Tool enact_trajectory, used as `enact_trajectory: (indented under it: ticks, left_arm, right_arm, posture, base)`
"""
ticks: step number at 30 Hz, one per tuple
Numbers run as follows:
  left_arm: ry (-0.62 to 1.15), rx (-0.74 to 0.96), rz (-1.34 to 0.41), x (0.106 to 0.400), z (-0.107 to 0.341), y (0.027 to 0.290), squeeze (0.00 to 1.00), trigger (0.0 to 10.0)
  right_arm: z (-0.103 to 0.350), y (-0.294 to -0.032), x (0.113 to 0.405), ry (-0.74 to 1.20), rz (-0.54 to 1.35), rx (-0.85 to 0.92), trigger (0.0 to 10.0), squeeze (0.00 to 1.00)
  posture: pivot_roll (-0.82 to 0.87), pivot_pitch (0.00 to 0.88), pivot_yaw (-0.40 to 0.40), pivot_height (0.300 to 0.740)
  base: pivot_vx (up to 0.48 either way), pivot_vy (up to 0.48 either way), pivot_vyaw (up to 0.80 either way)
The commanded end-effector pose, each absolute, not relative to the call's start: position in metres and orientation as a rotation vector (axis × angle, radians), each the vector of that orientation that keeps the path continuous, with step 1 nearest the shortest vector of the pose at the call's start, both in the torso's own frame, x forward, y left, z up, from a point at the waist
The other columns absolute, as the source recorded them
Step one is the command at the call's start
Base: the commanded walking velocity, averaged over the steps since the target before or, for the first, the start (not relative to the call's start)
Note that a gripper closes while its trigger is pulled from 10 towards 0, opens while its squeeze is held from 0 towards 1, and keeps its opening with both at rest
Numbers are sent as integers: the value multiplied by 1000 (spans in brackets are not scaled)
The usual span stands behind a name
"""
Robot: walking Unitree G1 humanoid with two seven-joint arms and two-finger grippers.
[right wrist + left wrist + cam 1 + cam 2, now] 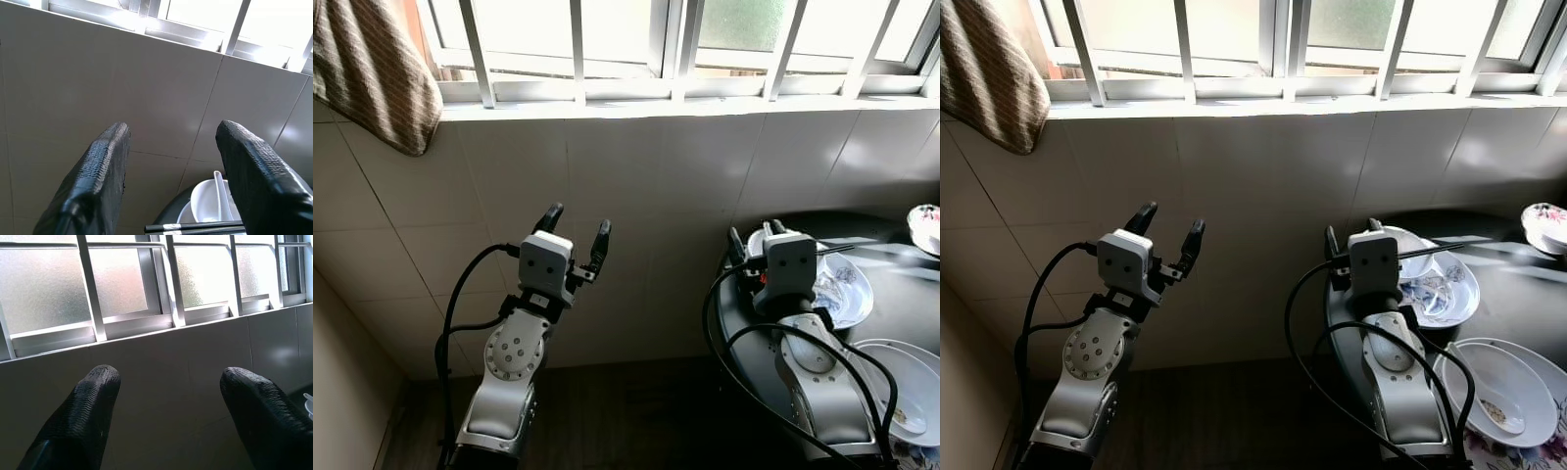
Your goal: Kitchen organization
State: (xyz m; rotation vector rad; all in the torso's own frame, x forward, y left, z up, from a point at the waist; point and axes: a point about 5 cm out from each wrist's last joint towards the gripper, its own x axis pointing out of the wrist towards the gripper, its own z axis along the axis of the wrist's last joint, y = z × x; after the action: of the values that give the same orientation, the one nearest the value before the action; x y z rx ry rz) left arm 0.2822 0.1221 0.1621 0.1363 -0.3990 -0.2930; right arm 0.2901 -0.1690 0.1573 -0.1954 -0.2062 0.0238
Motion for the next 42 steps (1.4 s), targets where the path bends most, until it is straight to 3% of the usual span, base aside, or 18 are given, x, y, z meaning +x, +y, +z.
enact_trajectory:
  ticks: [1, 17, 28, 42]
  left_arm:
    - [-404, 137, -310, 283, 164, 119, 0, 10000]
    - [-401, 151, -331, 282, 162, 116, 0, 10000]
    - [-396, 137, -317, 284, 163, 118, 0, 10000]
    - [-362, 150, -344, 284, 154, 114, 0, 10000]
  right_arm:
    - [159, -172, 292, -199, 16, -175, 10000, 0]
    - [160, -168, 293, -208, 35, -208, 10000, 0]
    - [158, -169, 294, -194, 22, -231, 10000, 0]
    - [151, -168, 295, -146, 53, -215, 10000, 0]
  posture:
    - [36, 0, -27, 740]
    - [34, 0, -25, 740]
    - [35, 0, -24, 740]
    - [33, 0, -22, 740]
  base:
    - [0, 0, -800]
    - [0, -25, -800]
    - [0, 0, -40]
    - [0, 0, -629]
